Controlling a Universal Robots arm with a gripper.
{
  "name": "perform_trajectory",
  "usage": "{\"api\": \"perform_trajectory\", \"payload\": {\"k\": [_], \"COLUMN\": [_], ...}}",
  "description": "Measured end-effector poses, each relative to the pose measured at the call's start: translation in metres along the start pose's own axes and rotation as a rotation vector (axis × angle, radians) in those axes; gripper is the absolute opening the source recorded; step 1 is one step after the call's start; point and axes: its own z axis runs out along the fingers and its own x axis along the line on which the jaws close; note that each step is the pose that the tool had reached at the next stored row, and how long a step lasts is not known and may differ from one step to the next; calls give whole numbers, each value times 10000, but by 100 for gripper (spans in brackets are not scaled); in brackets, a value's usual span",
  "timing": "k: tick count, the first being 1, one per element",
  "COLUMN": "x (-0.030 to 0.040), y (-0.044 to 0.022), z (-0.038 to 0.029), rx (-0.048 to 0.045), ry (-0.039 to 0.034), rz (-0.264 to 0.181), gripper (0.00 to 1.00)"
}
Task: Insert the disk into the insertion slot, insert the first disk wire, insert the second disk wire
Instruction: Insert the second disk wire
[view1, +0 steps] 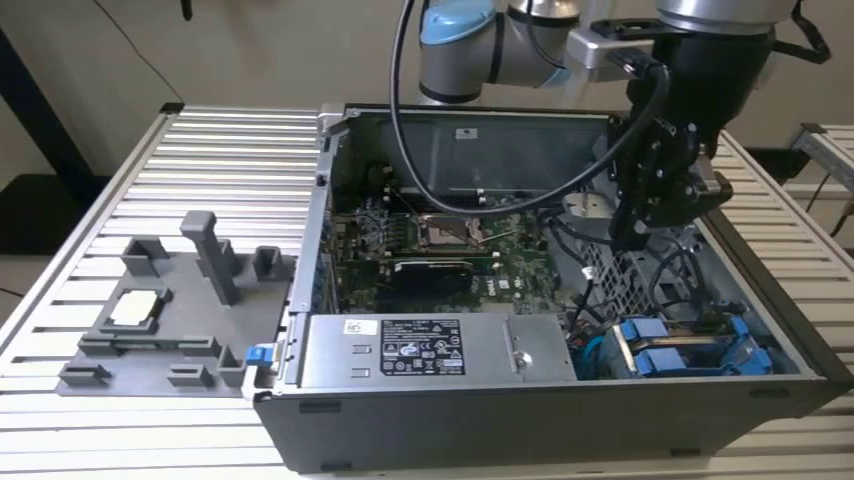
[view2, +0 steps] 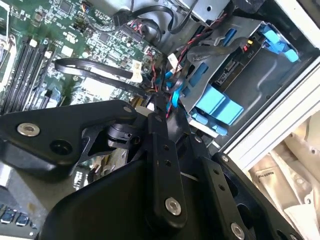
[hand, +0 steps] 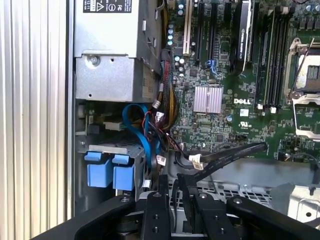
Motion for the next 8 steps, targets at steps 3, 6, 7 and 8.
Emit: {"api": "perform_trajectory", "payload": {"k": [3,6,7,8], "x": [-5,-16,-21,-27], "y": [14,32,38,45], "z": [14,36,42,45], "rx": [92,224,271,309], "ry": [7,13,16,17], "rz": [-70,-117,-131,-137], "gripper": [27,27,27,27]}}
